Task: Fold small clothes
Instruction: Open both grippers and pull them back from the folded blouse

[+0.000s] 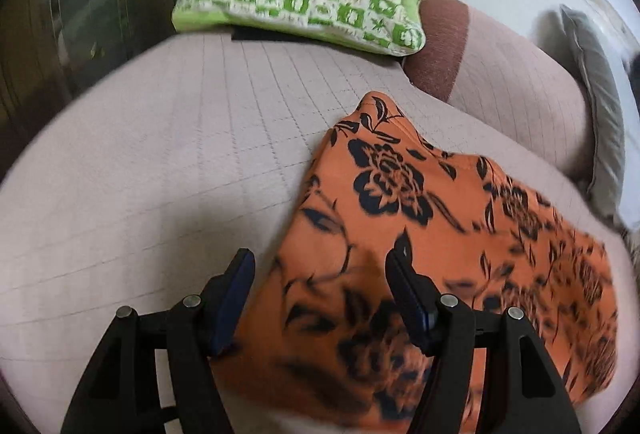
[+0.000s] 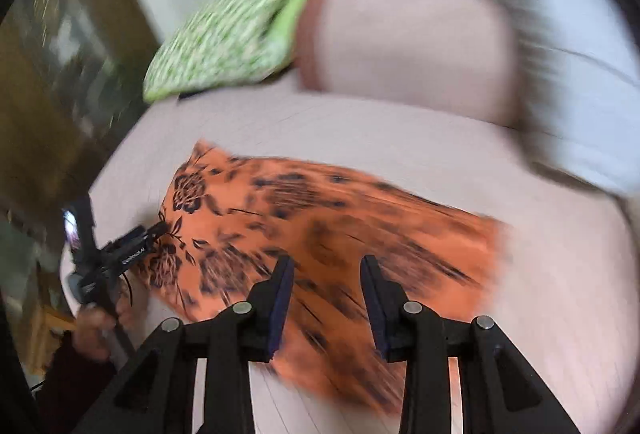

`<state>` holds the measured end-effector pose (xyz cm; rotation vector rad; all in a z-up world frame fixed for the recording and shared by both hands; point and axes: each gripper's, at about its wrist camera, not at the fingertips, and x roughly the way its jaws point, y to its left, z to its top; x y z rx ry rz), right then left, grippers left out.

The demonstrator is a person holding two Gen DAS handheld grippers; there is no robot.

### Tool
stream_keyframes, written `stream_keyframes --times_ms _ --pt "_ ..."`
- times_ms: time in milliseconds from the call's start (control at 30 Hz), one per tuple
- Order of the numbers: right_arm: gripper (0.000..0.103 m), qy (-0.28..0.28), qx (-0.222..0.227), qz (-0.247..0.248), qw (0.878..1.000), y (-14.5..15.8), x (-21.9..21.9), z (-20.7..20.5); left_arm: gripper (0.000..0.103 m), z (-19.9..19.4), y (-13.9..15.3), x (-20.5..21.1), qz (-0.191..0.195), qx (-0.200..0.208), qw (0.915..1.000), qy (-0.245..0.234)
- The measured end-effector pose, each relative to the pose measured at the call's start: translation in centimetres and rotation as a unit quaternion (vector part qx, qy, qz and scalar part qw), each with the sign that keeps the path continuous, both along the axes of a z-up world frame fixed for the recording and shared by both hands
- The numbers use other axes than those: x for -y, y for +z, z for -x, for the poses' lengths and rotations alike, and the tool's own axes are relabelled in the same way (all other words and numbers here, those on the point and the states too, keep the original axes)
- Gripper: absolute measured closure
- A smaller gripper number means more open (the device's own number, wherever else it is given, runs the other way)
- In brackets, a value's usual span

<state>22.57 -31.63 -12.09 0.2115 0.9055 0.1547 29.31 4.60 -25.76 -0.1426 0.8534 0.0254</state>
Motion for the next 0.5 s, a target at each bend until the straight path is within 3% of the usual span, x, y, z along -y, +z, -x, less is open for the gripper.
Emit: stream_keyframes --times_ms 100,200,367,500 --pt "0.065 -0.088 0.008 -0.012 0.996 2.4 6.9 7.3 0.035 2.6 1.7 0.1 0.007 0.02 0.9995 0.025" --pt "0.065 -0.139 0.003 -0.03 0.99 3.2 10.6 13.6 0.035 5.7 3.3 1.3 0.001 0.029 0.9996 0.007" --pt "0.065 -0.163 0.006 -0.056 0.985 2.3 11.7 21.6 0.034 11.7 6.4 4.9 -0.078 0.049 0.9924 -0.082" --pt "0.065 -0.162 0.01 -0.056 0.985 1.7 11.2 24.5 0.034 14.2 9.0 6.5 -0.096 0.063 0.9873 -0.11"
